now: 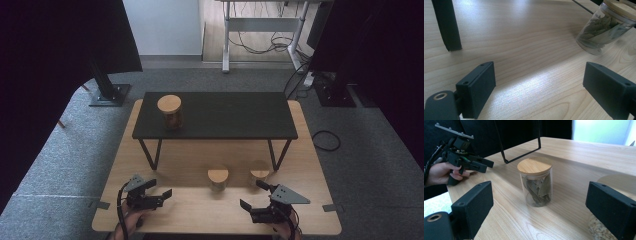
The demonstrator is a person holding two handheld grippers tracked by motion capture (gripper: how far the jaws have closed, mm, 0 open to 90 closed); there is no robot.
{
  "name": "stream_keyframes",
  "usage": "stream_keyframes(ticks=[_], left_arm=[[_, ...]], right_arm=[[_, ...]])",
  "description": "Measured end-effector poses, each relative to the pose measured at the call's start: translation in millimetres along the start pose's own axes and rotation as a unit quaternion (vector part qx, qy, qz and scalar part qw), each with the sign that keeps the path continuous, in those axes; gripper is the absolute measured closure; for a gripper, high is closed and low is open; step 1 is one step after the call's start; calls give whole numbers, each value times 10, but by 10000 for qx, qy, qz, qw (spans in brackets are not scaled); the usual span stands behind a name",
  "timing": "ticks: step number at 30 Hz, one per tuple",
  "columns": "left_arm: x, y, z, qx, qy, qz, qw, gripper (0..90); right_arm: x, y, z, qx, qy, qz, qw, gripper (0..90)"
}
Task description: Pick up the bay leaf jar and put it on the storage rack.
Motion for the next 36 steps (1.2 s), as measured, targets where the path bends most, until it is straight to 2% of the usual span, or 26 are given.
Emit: stream_keyframes(ticks=[10,20,36], left_arm=[[15,3,-28,2,35,13,10000,104],[19,5,-37,35,49,25,10000,106],[19,5,-43,71,37,28,10000,106]], right_arm=[[178,57,91,-11,-111,112,9999,72],[363,115,167,-164,-111,265,9995,74],[628,220,176,-340,213,576,9975,79]])
Point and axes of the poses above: each handheld gripper's, and its own axes: x roughly forward along the jaws, y roughly out of its underside, z roughly to its left, the point moved 6 cm from there along x, roughly forward along the jaws, and after that the axes turned 9 degrees about -z, right-handed, at the moved point
